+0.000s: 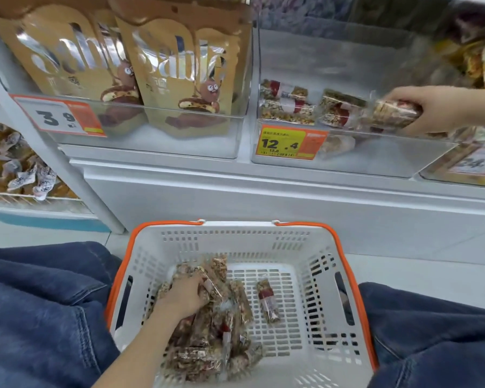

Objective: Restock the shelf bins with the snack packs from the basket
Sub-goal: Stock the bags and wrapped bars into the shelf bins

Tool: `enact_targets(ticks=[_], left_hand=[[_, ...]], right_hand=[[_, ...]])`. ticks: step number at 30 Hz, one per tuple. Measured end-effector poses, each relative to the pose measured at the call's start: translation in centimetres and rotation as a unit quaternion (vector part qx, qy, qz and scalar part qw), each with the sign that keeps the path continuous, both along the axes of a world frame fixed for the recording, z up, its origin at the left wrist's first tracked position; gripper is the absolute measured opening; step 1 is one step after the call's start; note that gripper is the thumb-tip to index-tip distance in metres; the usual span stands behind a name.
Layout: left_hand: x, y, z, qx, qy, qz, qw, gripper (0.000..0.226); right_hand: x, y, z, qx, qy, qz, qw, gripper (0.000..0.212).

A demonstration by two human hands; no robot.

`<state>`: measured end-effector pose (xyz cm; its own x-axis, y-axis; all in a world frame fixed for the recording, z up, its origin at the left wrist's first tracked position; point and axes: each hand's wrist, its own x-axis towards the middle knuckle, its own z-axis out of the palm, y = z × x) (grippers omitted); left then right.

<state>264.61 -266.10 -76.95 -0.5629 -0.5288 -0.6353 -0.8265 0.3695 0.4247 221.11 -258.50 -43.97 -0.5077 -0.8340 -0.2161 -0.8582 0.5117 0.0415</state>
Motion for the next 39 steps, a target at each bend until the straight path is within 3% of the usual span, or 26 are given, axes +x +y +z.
enact_targets(ticks=[2,4,6,8,10,14,17,20,24,26,29,33,34,36,37,39], left_hand=[[0.5,0.1,-1.0,-0.021,-0.061,-0.044,0.997,0.033],[0.6,0.1,-2.5,-0.017,-0.117,-0.068,0.991,0.063],[0.6,0.1,-3.8,0.015,-0.135,-0.064,0.989,0.087],[0.3,0.1,-4.8,0.042,-0.143,-0.071,0.986,0.098],[0.1,0.4,-5.2,0.033,-0.170,-0.092,0.981,0.097],[0.3,0.9,-6.0,-0.043,-0.222,-0.108,0.968,0.085],[1.0,1.1,-6.2,-0.040,-0.231,-0.088,0.968,0.072],[1.5,0.6,-6.0,-0.014,-0.192,-0.055,0.980,0.070],[1.6,-0.8,-4.9,0.020,-0.031,0.066,0.997,0.027],[1.4,-1.4,-4.1,0.006,0.015,0.135,0.991,0.031],[0.7,-1.9,-3.0,-0.028,0.042,0.110,0.993,0.050],[-0.2,-1.9,-0.7,-0.001,0.141,0.179,0.974,0.042],[-0.5,-1.9,-0.1,0.012,0.177,0.217,0.960,0.041],[-0.9,-1.9,1.0,0.035,0.229,0.293,0.928,0.040],[-1.0,-2.0,1.3,0.059,0.243,0.331,0.910,0.039],[-1.0,-1.7,1.6,0.149,0.263,0.393,0.869,0.039]], right_hand=[[-1.0,-0.9,-0.2,0.049,-0.040,0.001,0.998,0.051],[-1.3,-1.3,0.6,0.086,-0.064,-0.001,0.994,0.051],[-1.5,-1.3,1.1,0.104,-0.074,0.004,0.992,0.054],[-1.0,-1.3,1.1,0.091,-0.088,0.014,0.992,0.052],[-0.1,-1.7,0.5,0.065,-0.098,0.004,0.993,0.053],[1.8,-3.1,-1.9,0.004,-0.092,0.018,0.996,0.085],[3.3,-4.1,-3.4,-0.030,-0.159,0.060,0.985,0.067],[4.0,-4.6,-4.1,-0.085,-0.208,0.060,0.973,0.048],[5.9,-3.7,-4.1,-0.315,-0.073,0.037,0.946,0.046],[8.8,-2.5,-4.7,-0.397,-0.013,0.080,0.914,0.035],[14.2,-0.8,-7.6,-0.417,0.004,0.161,0.895,0.020],[20.8,1.3,-15.5,-0.489,0.047,0.175,0.853,0.018],[22.5,1.9,-17.9,-0.459,0.011,0.171,0.872,0.021],[26.2,3.0,-22.4,-0.283,-0.198,0.120,0.931,0.041],[28.0,3.5,-24.4,-0.171,-0.323,0.070,0.928,0.055],[30.7,4.2,-27.9,-0.070,-0.495,-0.048,0.864,0.074]])
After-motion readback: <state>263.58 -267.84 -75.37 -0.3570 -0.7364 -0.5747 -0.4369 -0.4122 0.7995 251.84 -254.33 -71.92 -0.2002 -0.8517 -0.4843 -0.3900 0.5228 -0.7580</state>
